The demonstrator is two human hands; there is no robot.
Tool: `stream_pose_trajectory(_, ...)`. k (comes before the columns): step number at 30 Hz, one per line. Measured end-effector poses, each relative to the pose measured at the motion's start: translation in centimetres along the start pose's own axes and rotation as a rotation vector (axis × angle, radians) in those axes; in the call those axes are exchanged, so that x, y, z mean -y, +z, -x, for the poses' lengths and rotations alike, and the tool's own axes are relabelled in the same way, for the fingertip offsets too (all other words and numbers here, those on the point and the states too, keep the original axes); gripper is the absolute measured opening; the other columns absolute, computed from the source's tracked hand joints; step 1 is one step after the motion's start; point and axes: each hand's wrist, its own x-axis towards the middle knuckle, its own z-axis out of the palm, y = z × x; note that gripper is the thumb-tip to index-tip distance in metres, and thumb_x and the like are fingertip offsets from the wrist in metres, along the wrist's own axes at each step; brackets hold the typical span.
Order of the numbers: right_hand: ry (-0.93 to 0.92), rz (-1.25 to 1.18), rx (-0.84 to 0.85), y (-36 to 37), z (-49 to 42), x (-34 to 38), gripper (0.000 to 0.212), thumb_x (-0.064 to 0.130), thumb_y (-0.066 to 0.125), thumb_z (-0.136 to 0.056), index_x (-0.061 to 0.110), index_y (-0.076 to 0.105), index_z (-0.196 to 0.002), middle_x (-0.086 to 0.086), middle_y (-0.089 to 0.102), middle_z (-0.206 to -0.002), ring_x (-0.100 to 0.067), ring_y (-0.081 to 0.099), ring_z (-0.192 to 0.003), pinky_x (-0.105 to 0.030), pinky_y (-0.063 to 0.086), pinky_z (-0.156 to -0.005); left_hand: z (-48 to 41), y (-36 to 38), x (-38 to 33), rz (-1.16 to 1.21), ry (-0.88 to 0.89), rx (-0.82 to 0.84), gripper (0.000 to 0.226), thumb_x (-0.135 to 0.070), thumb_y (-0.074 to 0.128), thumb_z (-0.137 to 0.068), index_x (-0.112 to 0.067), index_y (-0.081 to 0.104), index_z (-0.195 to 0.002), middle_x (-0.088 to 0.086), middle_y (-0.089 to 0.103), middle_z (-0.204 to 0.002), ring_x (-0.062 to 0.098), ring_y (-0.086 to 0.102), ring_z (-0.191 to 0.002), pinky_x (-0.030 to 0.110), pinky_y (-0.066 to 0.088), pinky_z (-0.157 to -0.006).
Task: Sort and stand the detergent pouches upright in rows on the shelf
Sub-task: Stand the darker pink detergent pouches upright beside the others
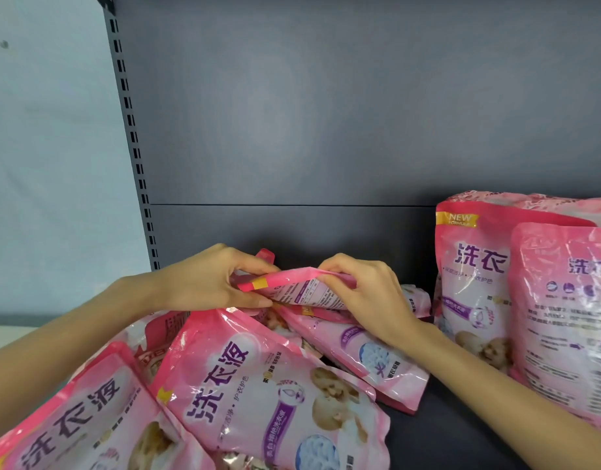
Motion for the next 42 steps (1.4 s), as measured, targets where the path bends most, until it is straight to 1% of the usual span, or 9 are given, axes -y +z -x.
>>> stream_pose_trajectory(4,0.072,-0.088,-0.022,0.0,-0.4,-0.3,0.011,0.029,0.06,-0.087,0.024,0.069,-0.091,0.016,0.069,-0.085,-0.003,0.065,-0.08,-0.037,0.054,-0.071,0.0,0.1,0.2,0.016,0.007,-0.047,0.03,-0.028,0.067,-0.081,-0.031,0.068,-0.11,-0.024,0.068,-0.103,-0.006,0.063,-0.096,0.01,0.047,-0.084)
stream_pose_trajectory(8,0.112,-0.18,-0.039,-0.3,-0.8,-0.3,0.009,0.024,0.064,-0.087,0.02,0.071,-0.089,0.015,0.069,-0.083,-0.003,0.066,-0.08,-0.035,0.056,-0.071,-0.4,0.3,0.1,0.048,0.022,-0.132,0.018,-0.029,0.063,-0.08,-0.029,0.07,-0.097,-0.03,0.068,-0.091,-0.01,0.064,-0.086,0.005,0.044,-0.075)
stream_pose_trajectory(15,0.198,-0.418,-0.11,-1.4,-1.6,0.4,0.003,0.015,0.067,-0.083,0.016,0.07,-0.084,0.011,0.069,-0.079,-0.005,0.068,-0.078,-0.023,0.054,-0.076,-1.1,-0.5,0.8,0.243,-0.032,-0.231,0.026,-0.025,0.068,-0.072,-0.018,0.073,-0.096,-0.01,0.074,-0.091,0.009,0.07,-0.085,0.017,0.054,-0.075)
stream_pose_trajectory(21,0.258,-0.602,-0.118,-1.9,-2.2,0.8,0.003,0.015,0.067,-0.082,0.014,0.069,-0.085,-0.002,0.072,-0.085,-0.016,0.069,-0.083,-0.034,0.056,-0.08,-2.5,-2.1,0.0,0.246,-0.045,-0.384,0.025,-0.036,0.07,-0.064,-0.024,0.075,-0.085,-0.013,0.073,-0.082,0.003,0.069,-0.081,0.014,0.051,-0.08)
stream_pose_trajectory(25,0.287,-0.688,-0.134,-2.4,-2.4,0.7,0.004,0.014,0.065,-0.084,0.013,0.067,-0.087,-0.003,0.072,-0.089,-0.016,0.069,-0.086,-0.031,0.055,-0.08,-4.1,-3.3,-1.5,0.128,-0.062,-0.478,0.027,-0.035,0.07,-0.069,-0.018,0.074,-0.089,-0.021,0.071,-0.078,0.002,0.068,-0.075,0.023,0.054,-0.08)
stream_pose_trajectory(29,0.316,-0.734,-0.166,-2.7,-2.4,0.4,0.006,0.014,0.06,-0.088,0.016,0.065,-0.09,0.0,0.071,-0.092,-0.012,0.069,-0.089,-0.024,0.054,-0.078,-5.7,-4.0,-3.2,-0.029,-0.069,-0.573,0.02,-0.039,0.071,-0.074,-0.021,0.075,-0.081,-0.009,0.073,-0.079,0.013,0.068,-0.075,0.039,0.053,-0.079)
stream_pose_trajectory(33,0.338,-0.784,-0.149,-2.8,-2.4,0.4,0.009,0.018,0.06,-0.086,0.015,0.065,-0.092,0.0,0.072,-0.095,-0.012,0.068,-0.091,-0.023,0.054,-0.08,-6.9,-4.6,-5.3,-0.161,-0.053,-0.574,0.017,-0.044,0.07,-0.076,-0.035,0.064,-0.063,-0.02,0.061,-0.055,-0.003,0.053,-0.051,0.024,0.04,-0.057)
stream_pose_trajectory(36,0.343,-0.799,-0.143,-2.7,-2.5,0.6,0.008,0.017,0.062,-0.085,0.015,0.065,-0.092,-0.001,0.072,-0.096,-0.014,0.069,-0.091,-0.025,0.055,-0.08,-7.4,-4.7,-5.8,-0.225,-0.066,-0.585,0.023,-0.045,0.07,-0.076,-0.035,0.06,-0.058,-0.018,0.054,-0.049,-0.006,0.049,-0.048,0.022,0.034,-0.053)
stream_pose_trajectory(42,0.401,-0.79,-0.176,-2.9,-3.2,0.7,0.008,0.012,0.059,-0.088,0.017,0.066,-0.087,0.003,0.072,-0.089,-0.009,0.069,-0.084,-0.027,0.057,-0.075,-7.9,-5.5,-6.1,-0.261,-0.078,-0.621,0.033,-0.045,0.077,-0.067,-0.014,0.069,-0.074,-0.001,0.062,-0.064,0.017,0.05,-0.064,0.029,0.041,-0.065)
